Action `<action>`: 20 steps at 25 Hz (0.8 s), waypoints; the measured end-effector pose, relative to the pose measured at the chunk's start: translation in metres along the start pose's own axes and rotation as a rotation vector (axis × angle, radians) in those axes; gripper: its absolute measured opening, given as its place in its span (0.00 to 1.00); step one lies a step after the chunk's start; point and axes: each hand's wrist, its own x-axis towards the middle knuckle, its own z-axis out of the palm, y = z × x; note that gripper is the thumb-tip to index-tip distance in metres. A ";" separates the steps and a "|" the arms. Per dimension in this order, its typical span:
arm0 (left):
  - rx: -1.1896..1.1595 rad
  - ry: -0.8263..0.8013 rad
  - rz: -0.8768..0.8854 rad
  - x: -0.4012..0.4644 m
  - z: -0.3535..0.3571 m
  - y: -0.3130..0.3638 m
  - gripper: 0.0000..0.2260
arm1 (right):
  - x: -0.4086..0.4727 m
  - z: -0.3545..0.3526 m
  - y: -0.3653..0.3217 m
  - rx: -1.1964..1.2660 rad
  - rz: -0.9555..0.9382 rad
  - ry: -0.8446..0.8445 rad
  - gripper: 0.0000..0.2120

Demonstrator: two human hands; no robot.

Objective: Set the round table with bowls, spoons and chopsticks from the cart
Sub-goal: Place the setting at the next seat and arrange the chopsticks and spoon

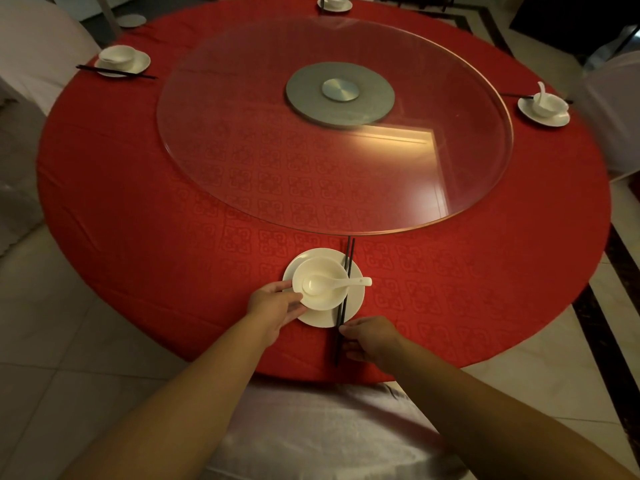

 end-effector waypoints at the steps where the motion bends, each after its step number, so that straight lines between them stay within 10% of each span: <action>1: 0.003 0.000 -0.001 0.000 0.000 0.000 0.13 | 0.000 0.001 0.000 0.009 0.002 0.004 0.01; 20: -0.012 0.001 -0.001 -0.002 0.001 0.000 0.15 | -0.008 0.019 -0.007 -0.464 -0.463 0.366 0.06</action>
